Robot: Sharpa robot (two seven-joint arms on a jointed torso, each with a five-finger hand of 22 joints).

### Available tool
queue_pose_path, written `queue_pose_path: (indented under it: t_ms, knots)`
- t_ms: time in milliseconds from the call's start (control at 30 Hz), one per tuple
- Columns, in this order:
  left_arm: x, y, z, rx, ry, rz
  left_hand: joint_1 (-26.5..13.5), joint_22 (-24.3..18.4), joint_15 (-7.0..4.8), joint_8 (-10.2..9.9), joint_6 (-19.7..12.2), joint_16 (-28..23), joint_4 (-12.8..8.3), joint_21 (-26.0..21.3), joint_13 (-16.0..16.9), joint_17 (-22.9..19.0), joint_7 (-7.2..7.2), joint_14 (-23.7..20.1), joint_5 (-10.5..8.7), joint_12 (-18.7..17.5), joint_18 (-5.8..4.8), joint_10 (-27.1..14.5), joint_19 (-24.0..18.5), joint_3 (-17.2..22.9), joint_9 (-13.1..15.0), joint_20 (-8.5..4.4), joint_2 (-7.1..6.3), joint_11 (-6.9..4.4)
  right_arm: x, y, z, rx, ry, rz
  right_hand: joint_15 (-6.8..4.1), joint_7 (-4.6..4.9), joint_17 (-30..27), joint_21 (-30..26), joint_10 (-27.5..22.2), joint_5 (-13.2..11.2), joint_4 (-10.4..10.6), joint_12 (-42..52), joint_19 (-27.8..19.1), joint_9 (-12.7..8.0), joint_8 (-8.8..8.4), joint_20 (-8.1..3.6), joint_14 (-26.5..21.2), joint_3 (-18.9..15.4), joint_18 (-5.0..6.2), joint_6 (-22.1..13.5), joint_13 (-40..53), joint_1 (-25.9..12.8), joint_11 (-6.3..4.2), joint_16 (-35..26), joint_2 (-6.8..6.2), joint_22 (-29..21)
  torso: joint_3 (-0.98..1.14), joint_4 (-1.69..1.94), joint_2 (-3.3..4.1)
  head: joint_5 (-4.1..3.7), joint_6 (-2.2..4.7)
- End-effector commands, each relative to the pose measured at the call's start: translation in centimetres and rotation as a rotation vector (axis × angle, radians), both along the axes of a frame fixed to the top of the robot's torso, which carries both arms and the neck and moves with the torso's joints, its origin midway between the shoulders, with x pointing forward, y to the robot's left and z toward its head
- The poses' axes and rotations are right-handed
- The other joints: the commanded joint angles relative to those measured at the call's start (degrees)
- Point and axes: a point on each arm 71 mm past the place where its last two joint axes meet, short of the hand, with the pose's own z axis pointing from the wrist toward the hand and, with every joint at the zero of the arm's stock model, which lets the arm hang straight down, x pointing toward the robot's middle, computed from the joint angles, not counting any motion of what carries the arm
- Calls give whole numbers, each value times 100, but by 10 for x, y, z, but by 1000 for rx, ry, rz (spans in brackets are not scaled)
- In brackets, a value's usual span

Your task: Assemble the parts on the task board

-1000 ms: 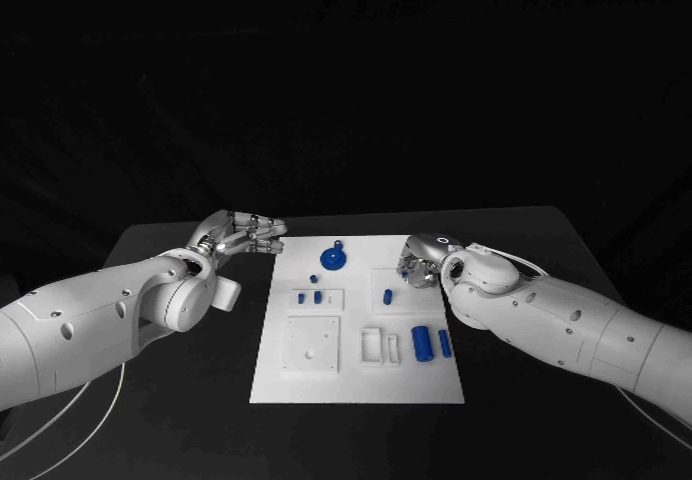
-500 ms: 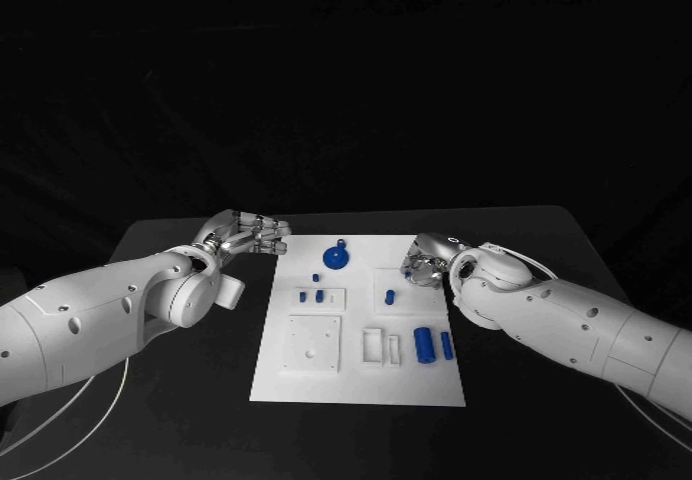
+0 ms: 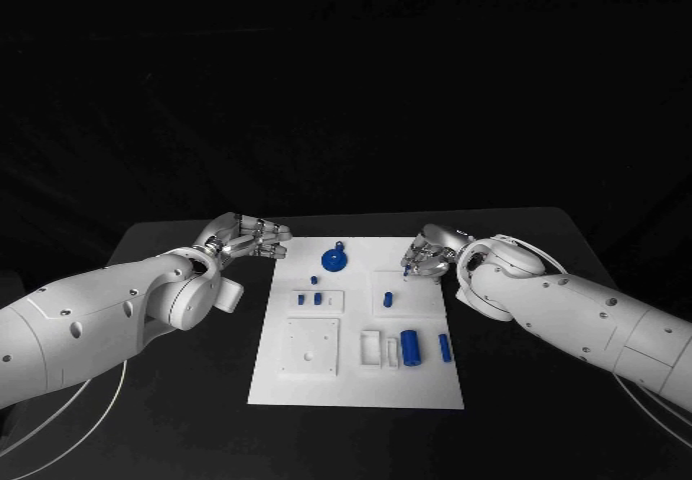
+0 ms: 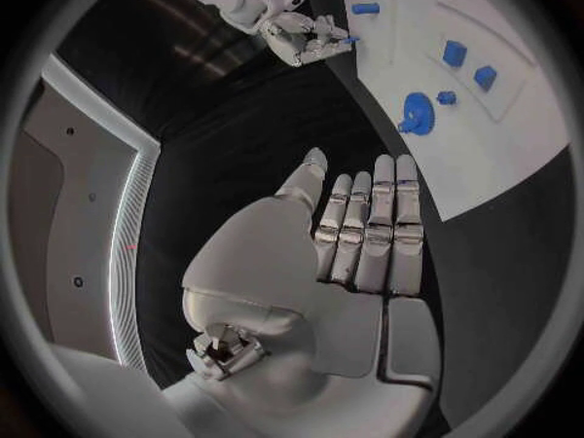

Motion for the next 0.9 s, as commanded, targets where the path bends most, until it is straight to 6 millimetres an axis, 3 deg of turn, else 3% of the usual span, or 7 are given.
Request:
queue_pose_path:
  t_ms: [33,133,433,733,900]
  knots:
    - [1,-1,1,12,-14,-8,27,-2,-2,21,-38,0,-35,6,0,-9,-15,0,-32,25,-55,-17,14,12,6,4,24,28,-2,2,2,41,32,27,-55,7,7,-34,158,27,-6,32,10,6,18,-36,-5,-37,49,46,9,-66,-110,20,4,7,6,-10,1,9,7]
    - [1,0,1,9,-14,-3,24,-1,-3,22,-38,0,-45,8,0,-12,-15,2,-32,24,-54,-15,15,14,6,3,29,27,-3,1,4,46,28,27,-55,7,7,-34,158,27,-6,32,10,6,18,-36,-5,-37,49,46,9,-66,-110,20,4,7,14,-13,-1,20,16]
    - [1,-1,1,-9,-15,2,14,0,-5,23,-32,1,-53,10,0,-14,-16,10,-31,25,-53,-6,17,18,7,1,42,25,-7,8,12,70,3,52,-54,7,14,-60,158,42,-13,32,18,6,18,-36,-5,-51,50,45,9,-72,-110,20,16,56,8,-3,-13,59,40]
    - [1,-6,2,-38,-19,9,-1,2,-9,24,-19,1,-61,15,0,-16,-23,19,-28,24,-54,9,22,21,7,-2,56,19,-20,43,25,104,-23,146,-55,7,17,-82,156,51,-14,32,29,6,18,-36,-4,-46,51,43,9,-75,-109,22,21,78,-11,11,-58,156,33]
    - [1,-11,3,-47,-36,15,-1,4,-14,24,-3,1,-70,19,0,-17,-28,31,-27,24,-53,36,29,24,7,-7,58,11,-27,62,31,103,-38,196,-54,8,16,-89,155,39,-16,33,38,6,18,-35,-3,-45,52,41,9,-71,-109,22,28,86,-32,13,-86,275,26]
